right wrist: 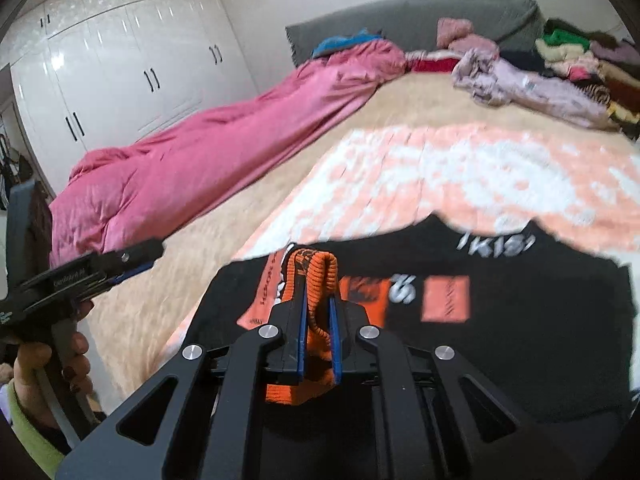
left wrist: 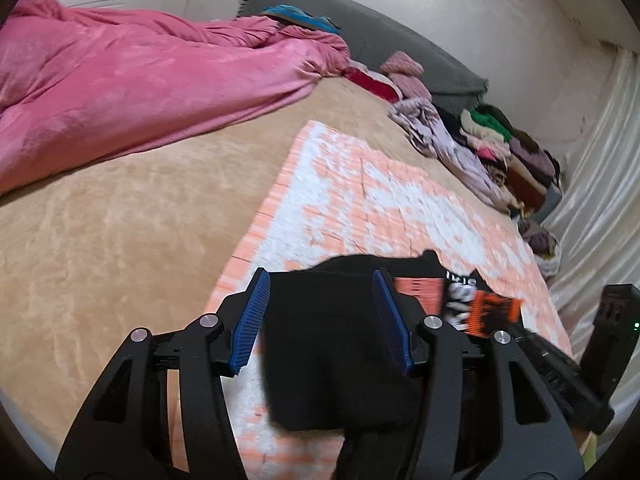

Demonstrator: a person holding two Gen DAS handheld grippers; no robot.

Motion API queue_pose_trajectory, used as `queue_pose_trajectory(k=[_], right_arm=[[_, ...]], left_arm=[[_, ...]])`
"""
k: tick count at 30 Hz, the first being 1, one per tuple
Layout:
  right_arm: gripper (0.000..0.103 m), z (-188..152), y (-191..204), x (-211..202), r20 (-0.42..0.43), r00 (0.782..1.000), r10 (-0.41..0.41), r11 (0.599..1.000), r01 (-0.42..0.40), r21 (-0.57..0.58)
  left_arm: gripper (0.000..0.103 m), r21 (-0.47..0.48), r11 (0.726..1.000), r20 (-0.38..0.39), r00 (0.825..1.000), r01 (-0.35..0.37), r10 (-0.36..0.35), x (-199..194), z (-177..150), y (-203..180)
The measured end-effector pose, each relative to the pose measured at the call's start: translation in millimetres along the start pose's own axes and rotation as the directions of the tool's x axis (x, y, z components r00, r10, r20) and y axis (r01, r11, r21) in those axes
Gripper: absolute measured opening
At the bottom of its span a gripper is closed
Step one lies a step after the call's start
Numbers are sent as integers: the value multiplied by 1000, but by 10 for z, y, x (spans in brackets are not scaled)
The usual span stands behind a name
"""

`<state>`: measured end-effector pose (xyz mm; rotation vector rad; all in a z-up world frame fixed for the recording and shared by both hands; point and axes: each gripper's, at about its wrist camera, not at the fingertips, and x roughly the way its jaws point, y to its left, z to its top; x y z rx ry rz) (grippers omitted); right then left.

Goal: Fold small clothes
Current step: 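Grasp the first orange cuff again with the right gripper and lift it, then lower the cuff onto the folded shirt with the right gripper and open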

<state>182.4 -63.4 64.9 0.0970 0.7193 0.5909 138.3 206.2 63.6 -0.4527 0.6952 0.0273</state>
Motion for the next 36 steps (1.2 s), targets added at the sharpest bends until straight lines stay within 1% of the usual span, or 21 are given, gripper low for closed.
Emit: queue_pose_trajectory(k=[2,5,10,13,18,21,26,32,36], right_arm=[[8,76,-48,-84,22,1000,-22,1000,22,-4],[8,141,-247,-237,57,996,-65,998,65,6],[8,176,-563,-474,89,987,-135,991,133,34],[8,167,-739,-576,86,982,-169,985,165,55],[8,102,-961,-672,77,974,-215,975,209,78],[8,57,-1034,-693,73,971,-229,971,222,88],[8,6,-1145,-710,74,964,-257,964,249,97],[8,-24,-1292,-689,62,959,-277,956,269,112],[8,-54,-1403,-698,54,954,-294,950,286,128]], left_arm=[[46,-20,1000,10,1000,-7,7,-34,29,53],[46,-31,999,16,1000,-12,12,-55,42,86],[46,-15,1000,16,1000,-19,19,-49,28,22],[46,4,1000,16,1000,-20,19,-37,17,-47],[46,52,998,6,1000,-23,23,26,-31,-205],[46,87,996,-10,1000,-28,29,104,-85,-296],[46,128,992,-46,999,-11,17,256,-188,-447],[46,235,972,-91,996,18,4,504,-385,-785],[46,287,958,-121,992,15,20,662,-516,-921]])
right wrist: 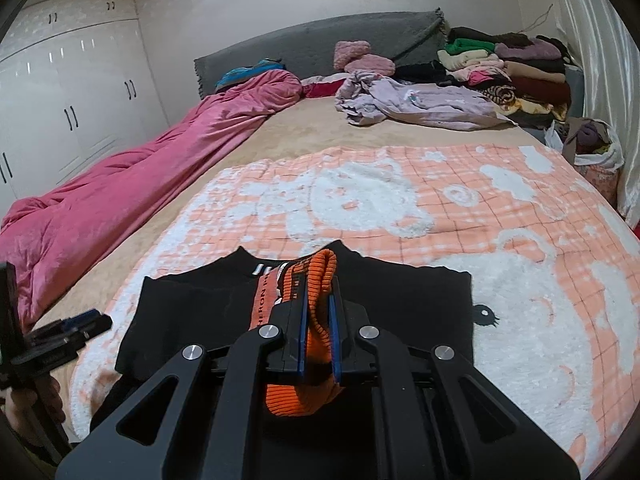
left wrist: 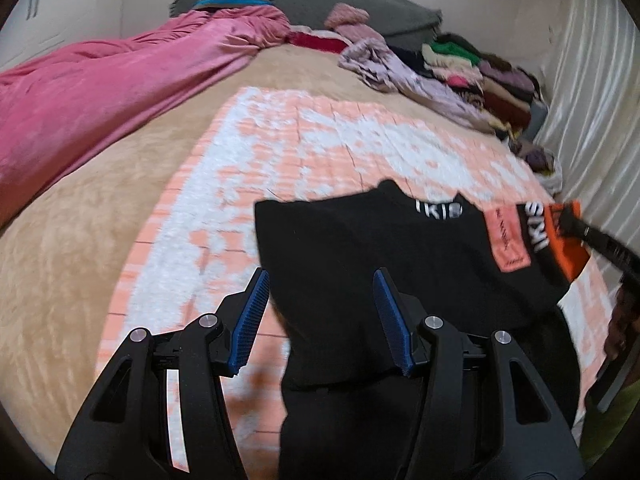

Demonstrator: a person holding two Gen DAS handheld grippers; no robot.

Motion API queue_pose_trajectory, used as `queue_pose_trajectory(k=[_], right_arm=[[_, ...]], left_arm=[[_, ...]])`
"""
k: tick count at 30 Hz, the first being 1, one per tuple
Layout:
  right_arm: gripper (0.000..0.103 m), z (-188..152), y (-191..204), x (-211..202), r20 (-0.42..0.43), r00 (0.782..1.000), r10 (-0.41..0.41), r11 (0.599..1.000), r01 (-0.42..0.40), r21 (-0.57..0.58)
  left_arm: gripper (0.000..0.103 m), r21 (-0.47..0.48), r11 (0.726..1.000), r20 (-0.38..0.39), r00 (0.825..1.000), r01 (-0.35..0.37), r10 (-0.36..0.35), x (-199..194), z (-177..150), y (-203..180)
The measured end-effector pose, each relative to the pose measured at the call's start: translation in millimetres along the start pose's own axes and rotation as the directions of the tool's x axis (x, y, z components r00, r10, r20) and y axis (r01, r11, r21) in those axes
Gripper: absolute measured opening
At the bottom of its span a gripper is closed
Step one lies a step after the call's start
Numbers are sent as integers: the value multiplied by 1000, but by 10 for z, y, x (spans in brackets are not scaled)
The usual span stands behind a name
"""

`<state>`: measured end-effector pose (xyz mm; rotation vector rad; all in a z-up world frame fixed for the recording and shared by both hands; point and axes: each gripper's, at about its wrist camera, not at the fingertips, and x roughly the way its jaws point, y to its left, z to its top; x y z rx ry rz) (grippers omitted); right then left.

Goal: Fold small clothes
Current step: 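Lower the cuff onto the folded shirt with the right gripper and open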

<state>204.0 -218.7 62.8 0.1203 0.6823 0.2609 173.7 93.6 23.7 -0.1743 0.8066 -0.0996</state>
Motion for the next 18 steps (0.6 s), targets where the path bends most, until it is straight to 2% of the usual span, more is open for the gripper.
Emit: queue_pose_trajectory(k=[5,8,12,13,18], right_arm=[[8,-71,-123,88,-31,999,-19,1000,19,14],[8,-125,-186,168,-55,998,-28,999,30,25],[11,-161,-221,226,-66,996,-59,998,61,22],[11,-170,-233,246,-67,994,-90,996,91,10],[13,-211,-330,258,-71,988,-135,990,137,19]], left_arm=[[46,56,998,-4,1000,-5,5,160,-34,-116],[46,68,998,-34,999,-9,11,289,-67,-113],[46,65,996,-93,994,-57,63,454,-147,-49],[46,58,996,-102,993,-62,67,479,-165,-25],[48,39,997,-109,992,-66,70,504,-207,47]])
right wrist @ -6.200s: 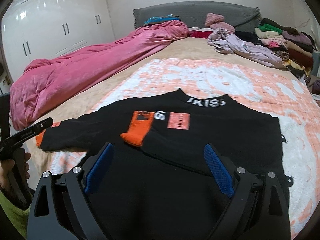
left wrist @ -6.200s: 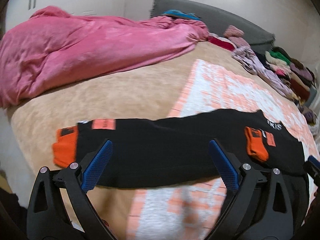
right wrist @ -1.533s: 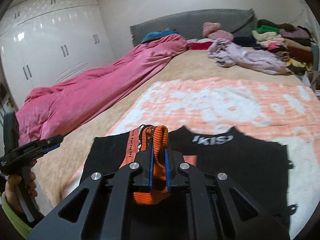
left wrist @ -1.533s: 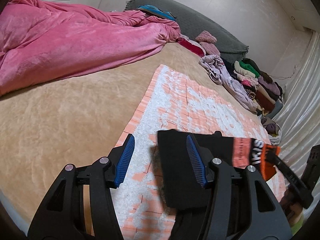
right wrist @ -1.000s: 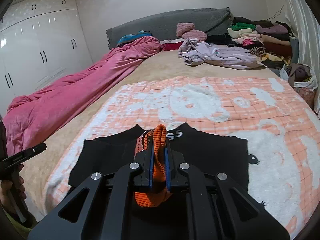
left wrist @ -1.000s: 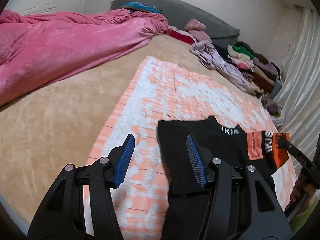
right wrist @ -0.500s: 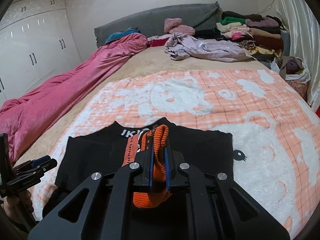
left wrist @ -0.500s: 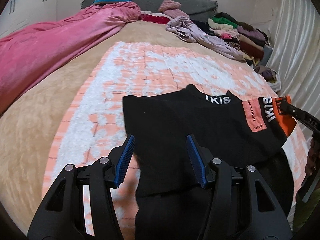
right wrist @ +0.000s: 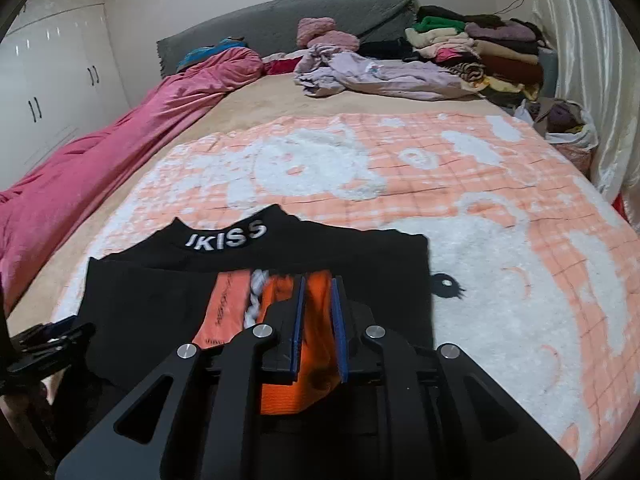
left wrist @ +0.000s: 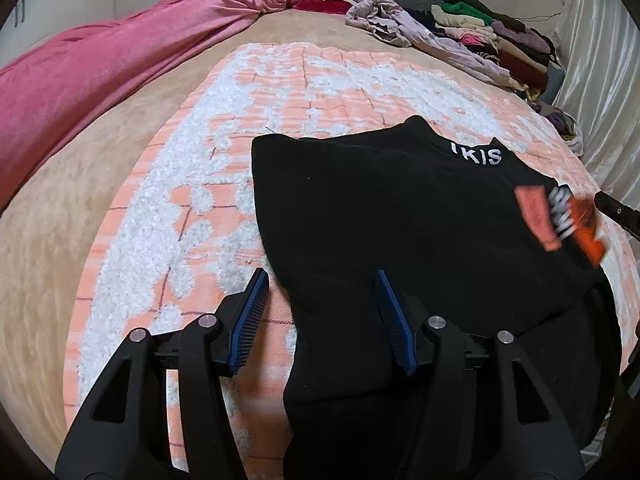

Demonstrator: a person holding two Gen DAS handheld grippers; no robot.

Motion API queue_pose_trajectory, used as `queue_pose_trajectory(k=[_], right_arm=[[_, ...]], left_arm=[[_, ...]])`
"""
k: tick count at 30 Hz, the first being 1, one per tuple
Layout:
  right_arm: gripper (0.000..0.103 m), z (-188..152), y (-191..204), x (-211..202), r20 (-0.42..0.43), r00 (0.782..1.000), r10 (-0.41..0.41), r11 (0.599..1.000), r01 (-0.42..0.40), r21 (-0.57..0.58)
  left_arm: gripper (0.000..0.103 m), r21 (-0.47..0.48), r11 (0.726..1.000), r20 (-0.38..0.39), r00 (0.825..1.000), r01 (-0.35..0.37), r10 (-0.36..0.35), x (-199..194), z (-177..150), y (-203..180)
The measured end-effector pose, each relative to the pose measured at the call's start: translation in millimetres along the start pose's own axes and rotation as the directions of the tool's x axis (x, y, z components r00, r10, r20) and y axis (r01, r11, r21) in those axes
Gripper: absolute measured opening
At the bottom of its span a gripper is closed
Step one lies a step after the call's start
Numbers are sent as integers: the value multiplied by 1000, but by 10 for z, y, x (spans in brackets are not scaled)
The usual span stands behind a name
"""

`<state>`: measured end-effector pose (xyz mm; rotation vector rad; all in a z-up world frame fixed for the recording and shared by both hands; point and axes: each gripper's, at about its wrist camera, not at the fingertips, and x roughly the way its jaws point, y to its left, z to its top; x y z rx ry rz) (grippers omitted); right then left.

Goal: Fold small clothes
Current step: 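Lower the cuff onto the folded shirt with the right gripper and open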

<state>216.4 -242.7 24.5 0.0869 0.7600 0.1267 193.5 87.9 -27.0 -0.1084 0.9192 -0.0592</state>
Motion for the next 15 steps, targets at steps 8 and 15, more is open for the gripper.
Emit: queue_pose_trajectory(k=[8,15], right_arm=[[16,-85,-109,-138,9,1000,13,1000,-13,9],[16,-262,185,-92,-40,996,82,991,-86,-99]], left_arm=[[48,5,1000,38,999,3,-3,-120,10,-36],[48,96,995,75,997,22,-30,-255,19,-331]])
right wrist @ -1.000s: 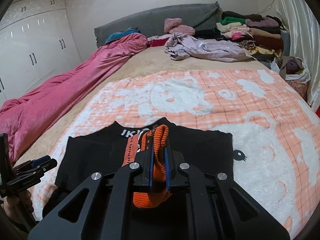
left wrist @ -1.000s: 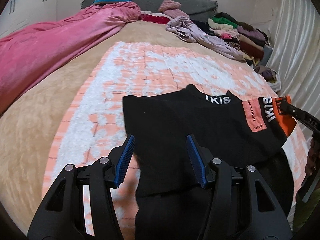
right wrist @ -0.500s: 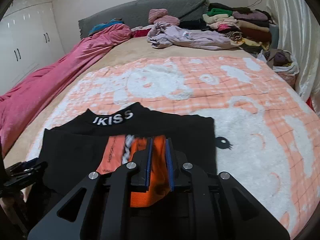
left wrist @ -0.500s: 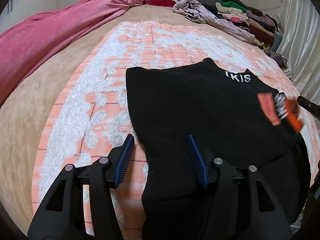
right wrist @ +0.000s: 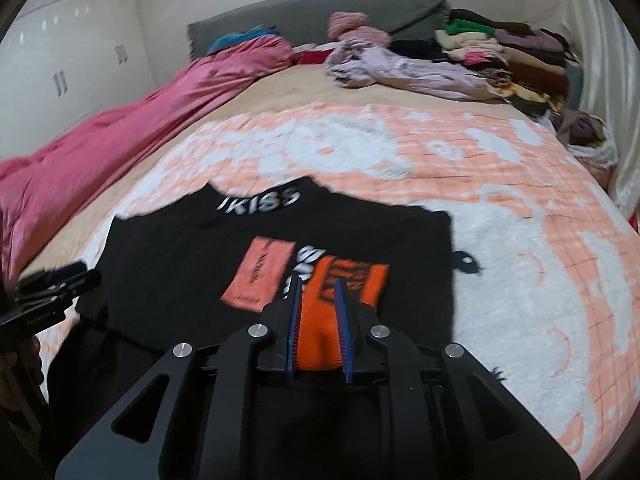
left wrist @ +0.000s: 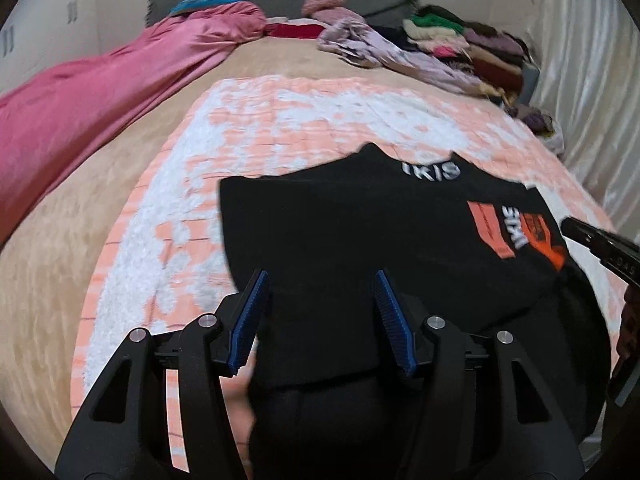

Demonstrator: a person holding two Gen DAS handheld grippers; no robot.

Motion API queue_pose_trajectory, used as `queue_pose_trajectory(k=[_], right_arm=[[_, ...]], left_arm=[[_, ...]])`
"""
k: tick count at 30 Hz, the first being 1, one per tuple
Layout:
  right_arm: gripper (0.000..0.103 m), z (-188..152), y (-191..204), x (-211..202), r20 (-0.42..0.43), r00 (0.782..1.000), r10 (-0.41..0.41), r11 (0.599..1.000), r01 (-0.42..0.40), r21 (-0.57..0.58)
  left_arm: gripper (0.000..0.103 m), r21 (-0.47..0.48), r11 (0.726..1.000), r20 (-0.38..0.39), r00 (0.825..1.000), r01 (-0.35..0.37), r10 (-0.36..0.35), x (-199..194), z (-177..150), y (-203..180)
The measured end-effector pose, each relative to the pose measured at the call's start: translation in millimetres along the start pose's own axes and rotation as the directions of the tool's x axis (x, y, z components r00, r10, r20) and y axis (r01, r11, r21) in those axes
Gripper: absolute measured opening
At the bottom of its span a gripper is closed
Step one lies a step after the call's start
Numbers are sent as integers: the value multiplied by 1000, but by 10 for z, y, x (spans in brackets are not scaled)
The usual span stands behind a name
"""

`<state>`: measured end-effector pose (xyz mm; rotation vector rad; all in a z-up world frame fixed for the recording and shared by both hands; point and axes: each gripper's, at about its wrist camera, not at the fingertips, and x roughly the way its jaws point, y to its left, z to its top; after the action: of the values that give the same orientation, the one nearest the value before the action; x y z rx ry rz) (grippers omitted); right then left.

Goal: Fold small clothes
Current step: 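Lower the cuff onto the folded shirt with the right gripper and open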

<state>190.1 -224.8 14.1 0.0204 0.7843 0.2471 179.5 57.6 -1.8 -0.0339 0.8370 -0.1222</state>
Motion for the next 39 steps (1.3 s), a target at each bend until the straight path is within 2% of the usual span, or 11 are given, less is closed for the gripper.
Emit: queue_pose_trajectory(k=[5,9,13,19,32,39], right_arm=[[18,-45,171,103,-29,999,21,999,-22,-36],[20,-74,226,143,-37,999,28,998,-29,-51],[23,-86,216,186,-46,999,19,998,-22,-54],[27,-188,51,387,-117,993,-17,1000,15,-21],[30,-209,41,348,-108,994,-12,1000,11,-12],[40,-227,55,268,-94,996,-2,1000,1,-14]], left_arm=[[48,12,1000,-54,998,-20,20,175,-112,-42],[49,10,1000,-64,998,-13,14,190,-135,-23],[49,-6,1000,-71,997,0,-1,197,-159,9],[49,-13,1000,-73,997,6,-7,205,-170,11],[49,-14,1000,-73,997,7,-8,205,-171,14],[49,-32,999,-74,997,11,-14,147,-140,33]])
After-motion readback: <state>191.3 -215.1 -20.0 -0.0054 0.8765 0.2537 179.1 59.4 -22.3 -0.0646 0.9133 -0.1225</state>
